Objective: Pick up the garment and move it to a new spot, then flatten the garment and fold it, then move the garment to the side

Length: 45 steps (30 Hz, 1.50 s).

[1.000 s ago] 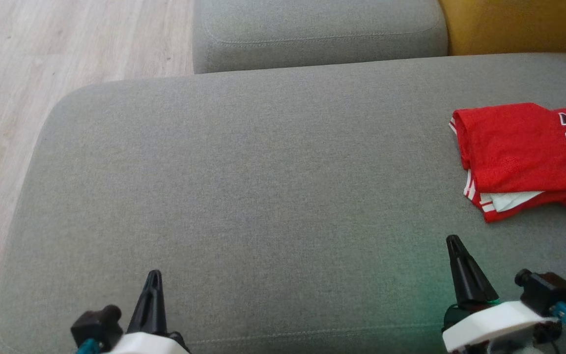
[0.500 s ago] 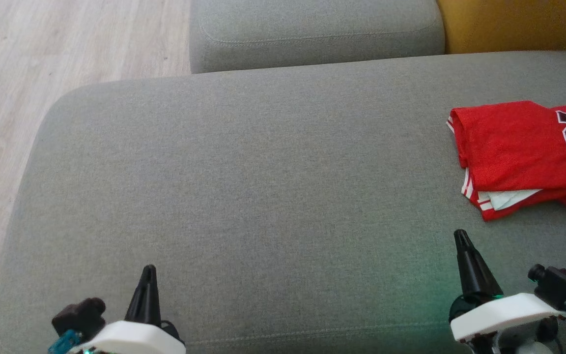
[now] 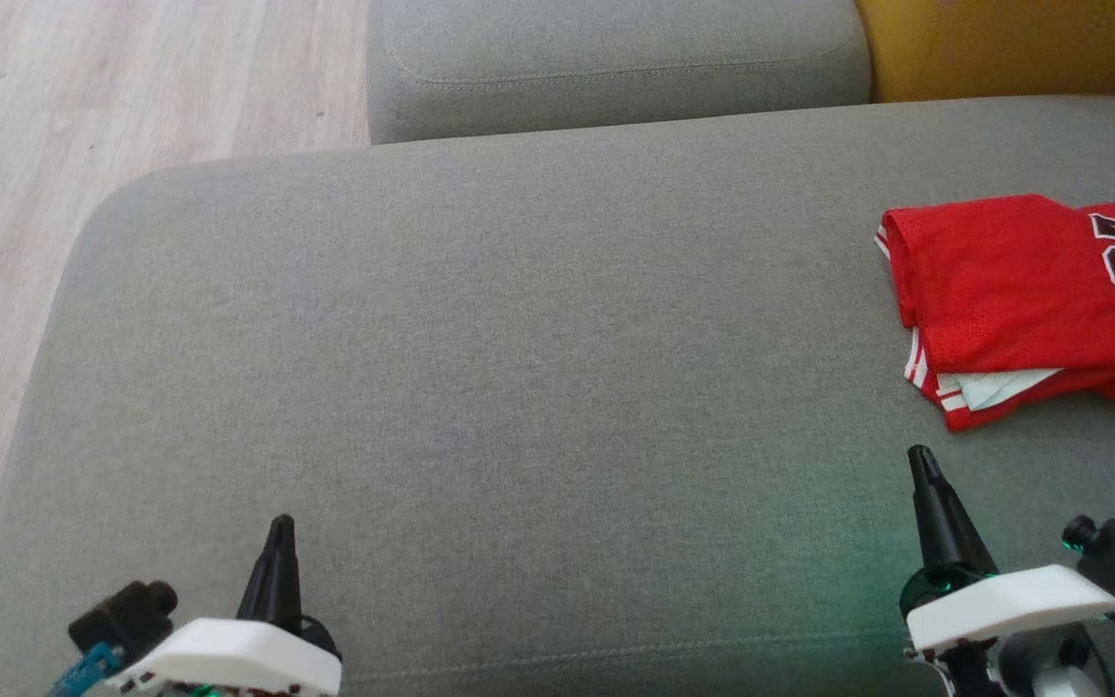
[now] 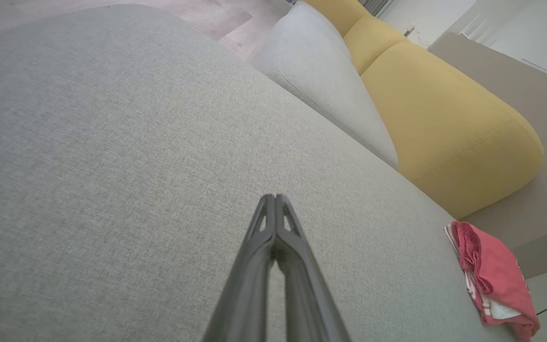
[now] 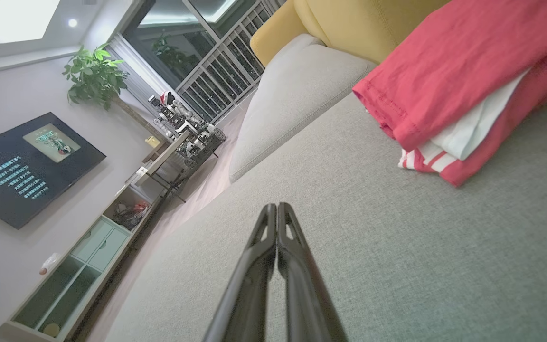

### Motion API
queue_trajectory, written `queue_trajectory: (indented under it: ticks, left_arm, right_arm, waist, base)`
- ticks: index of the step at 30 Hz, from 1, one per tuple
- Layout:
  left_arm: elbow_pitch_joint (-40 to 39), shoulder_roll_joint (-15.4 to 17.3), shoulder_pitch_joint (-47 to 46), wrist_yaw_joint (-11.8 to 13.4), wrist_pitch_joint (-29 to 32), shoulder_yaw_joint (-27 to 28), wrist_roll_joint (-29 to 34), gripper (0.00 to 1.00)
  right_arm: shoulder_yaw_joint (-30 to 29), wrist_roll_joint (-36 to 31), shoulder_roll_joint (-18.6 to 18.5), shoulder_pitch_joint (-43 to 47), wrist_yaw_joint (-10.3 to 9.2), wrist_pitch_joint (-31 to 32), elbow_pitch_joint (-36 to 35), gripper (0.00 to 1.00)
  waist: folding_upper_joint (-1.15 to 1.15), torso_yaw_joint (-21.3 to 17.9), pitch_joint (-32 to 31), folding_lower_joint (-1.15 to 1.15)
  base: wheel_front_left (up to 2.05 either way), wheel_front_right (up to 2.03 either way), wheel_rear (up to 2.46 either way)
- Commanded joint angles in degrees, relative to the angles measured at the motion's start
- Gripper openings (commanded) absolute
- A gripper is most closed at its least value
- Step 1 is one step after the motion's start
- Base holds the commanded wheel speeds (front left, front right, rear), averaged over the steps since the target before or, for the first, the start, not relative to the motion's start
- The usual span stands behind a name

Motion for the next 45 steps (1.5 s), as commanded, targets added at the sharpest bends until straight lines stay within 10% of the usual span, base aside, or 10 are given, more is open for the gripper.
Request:
queue_trajectory:
  ticks: [1,45]
  left_arm:
    - [-1.48,0.87,-3.24,-0.69,0.11,1.67,-1.40,0.00]
    - [2.65,0.97,-9.29,-6.68,7.06,8.61,-32.33,0.00]
  right_arm:
    - [0.11,1.49,-1.02,-2.76,-0.01,0.22,-1.62,0.00]
    - [-2.52,30.85,-1.20,-6.32,-0.02,7.33,0.84,0.00]
  waist:
    - [0.00,-0.02,0.01,0.00]
    - [0.00,-1.34,0.38,0.00]
  base:
    - [0.00,0.00,0.00]
    - [0.00,0.00,0.00]
